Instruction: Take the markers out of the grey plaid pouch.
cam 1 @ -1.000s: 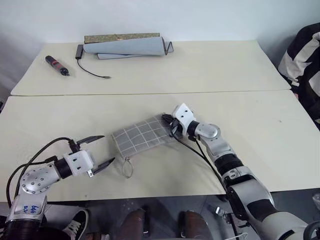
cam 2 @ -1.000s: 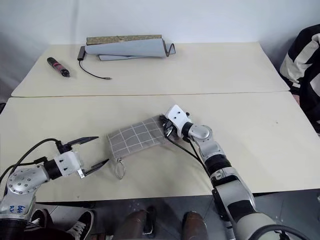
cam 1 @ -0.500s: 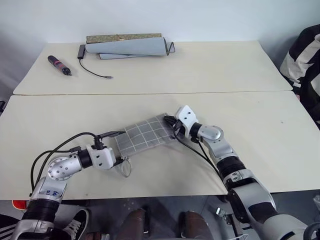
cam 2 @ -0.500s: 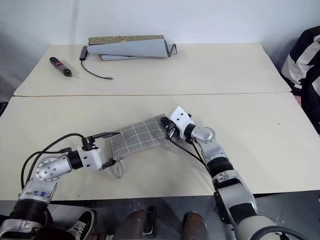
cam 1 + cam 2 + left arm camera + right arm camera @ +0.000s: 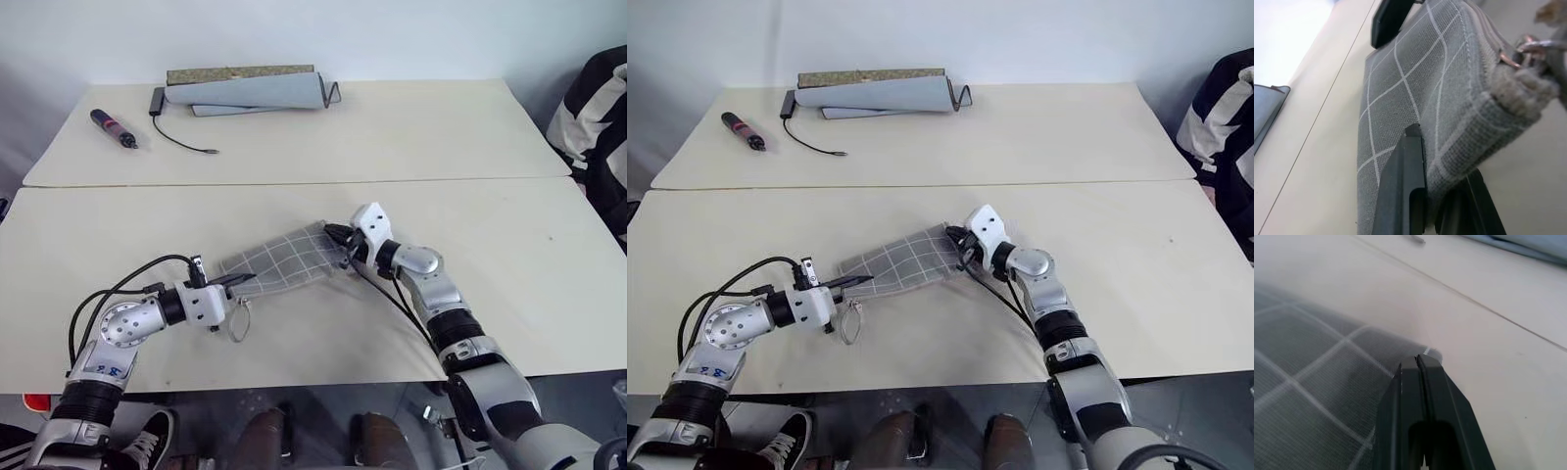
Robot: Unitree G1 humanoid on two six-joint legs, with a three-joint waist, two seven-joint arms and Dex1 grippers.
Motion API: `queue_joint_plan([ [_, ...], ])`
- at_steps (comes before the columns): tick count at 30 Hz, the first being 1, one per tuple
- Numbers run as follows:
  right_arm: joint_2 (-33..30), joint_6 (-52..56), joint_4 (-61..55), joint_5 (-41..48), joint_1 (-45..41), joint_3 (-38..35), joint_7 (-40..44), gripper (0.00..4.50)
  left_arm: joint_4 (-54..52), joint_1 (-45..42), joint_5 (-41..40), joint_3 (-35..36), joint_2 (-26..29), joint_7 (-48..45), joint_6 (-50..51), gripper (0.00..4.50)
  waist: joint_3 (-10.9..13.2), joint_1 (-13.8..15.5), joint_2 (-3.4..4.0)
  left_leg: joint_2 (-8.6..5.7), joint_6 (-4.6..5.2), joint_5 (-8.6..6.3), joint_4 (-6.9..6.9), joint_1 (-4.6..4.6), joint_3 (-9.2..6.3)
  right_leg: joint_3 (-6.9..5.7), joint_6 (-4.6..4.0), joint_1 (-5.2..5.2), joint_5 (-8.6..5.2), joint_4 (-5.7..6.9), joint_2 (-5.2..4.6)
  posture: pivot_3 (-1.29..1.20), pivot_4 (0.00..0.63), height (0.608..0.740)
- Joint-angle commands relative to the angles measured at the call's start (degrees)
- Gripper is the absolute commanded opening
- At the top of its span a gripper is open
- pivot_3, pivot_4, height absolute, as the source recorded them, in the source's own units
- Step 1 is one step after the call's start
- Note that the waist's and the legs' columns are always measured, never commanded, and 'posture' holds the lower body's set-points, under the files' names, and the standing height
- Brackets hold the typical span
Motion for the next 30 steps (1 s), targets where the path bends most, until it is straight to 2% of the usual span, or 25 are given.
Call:
queue_joint_plan([
  [1,-2.84,4.79,-8.9,5.15,2.8,-1.77,5.58,0.62,-1.23,1.78,2.65,-0.28,-0.74,3.1,0.96,0.0,0.0,0.1,0.0,0.0,0.02,-0.01,0.0,0.0,0.0,0.0,0.0,0.0,0.0,0.0,0.0,0.0,0.15,0.74],
  [3,-4.46,8.15,-13.32,6.4,4.54,-1.89,6.28,1.26,-1.69,1.81,4.08,-0.11,-0.81,4.84,1.4,0.0,0.0,0.23,0.0,-0.01,0.01,-0.05,0.01,0.0,0.0,-0.01,0.0,0.01,0.0,0.0,-0.03,0.0,0.15,0.74],
  [6,-9.33,24.17,-27.83,18.95,11.26,-3.24,13.87,2.31,-2.26,0.87,7.03,-0.47,-2.02,8.4,4.03,0.0,0.0,0.79,0.02,-0.03,-0.05,-0.12,0.02,-0.01,-0.02,-0.01,0.0,0.03,0.0,-0.05,-0.07,0.0,0.15,0.74],
  [9,-14.86,36.05,-40.42,25.87,18.34,-1.36,16.97,3.35,-2.99,-0.1,10.93,-0.42,-3.81,13.13,7.5,0.0,0.0,1.66,0.04,-0.02,0.02,-0.18,0.03,0.0,0.0,0.01,-0.01,0.06,0.0,-0.18,-0.09,0.0,0.15,0.74],
  [12,-15.7,41.66,-46.6,26.41,22.0,1.02,13.16,3.35,-4.66,-0.87,14.35,-0.85,-5.56,16.97,10.84,0.0,-0.01,1.88,0.03,-0.02,0.28,-0.37,0.09,0.01,-0.01,0.02,-0.01,0.07,0.0,-0.33,-0.15,0.0,0.15,0.74],
  [15,-14.54,42.89,-49.55,25.72,23.58,2.95,10.54,3.35,-7.59,-0.42,13.42,-1.07,-8.01,18.17,13.17,0.0,-0.01,1.92,0.05,0.0,0.28,-0.38,0.09,0.01,0.02,0.04,-0.06,0.01,0.03,-0.32,-0.15,0.0,0.15,0.74],
  [20,-8.62,46.1,-48.14,19.1,24.07,10.25,-0.39,3.35,-12.71,1.16,12.74,-3.18,-10.67,16.69,18.24,0.0,-0.03,2.02,0.01,0.01,-0.04,-0.27,0.08,-0.06,0.05,0.01,-0.06,-0.07,0.03,-0.34,-0.14,0.0,0.15,0.74],
  [25,1.01,55.76,-46.39,28.79,21.36,4.08,-6.84,3.35,-13.78,0.57,14.09,-4.31,-10.93,17.13,19.67,0.0,-0.05,2.04,-0.03,0.0,-0.03,-0.27,0.09,-0.09,0.1,-0.05,-0.03,0.02,0.06,-0.26,-0.1,0.0,0.15,0.74],
  [30,1.12,57.64,-45.44,28.09,18.8,6.16,-5.61,3.35,-14.24,-0.53,14.19,-6.41,-12.25,16.47,21.08,0.0,-0.05,2.49,-0.03,0.0,0.05,-0.31,0.12,-0.1,0.11,-0.01,-0.03,-0.01,0.08,-0.28,-0.09,0.0,0.15,0.74],
])
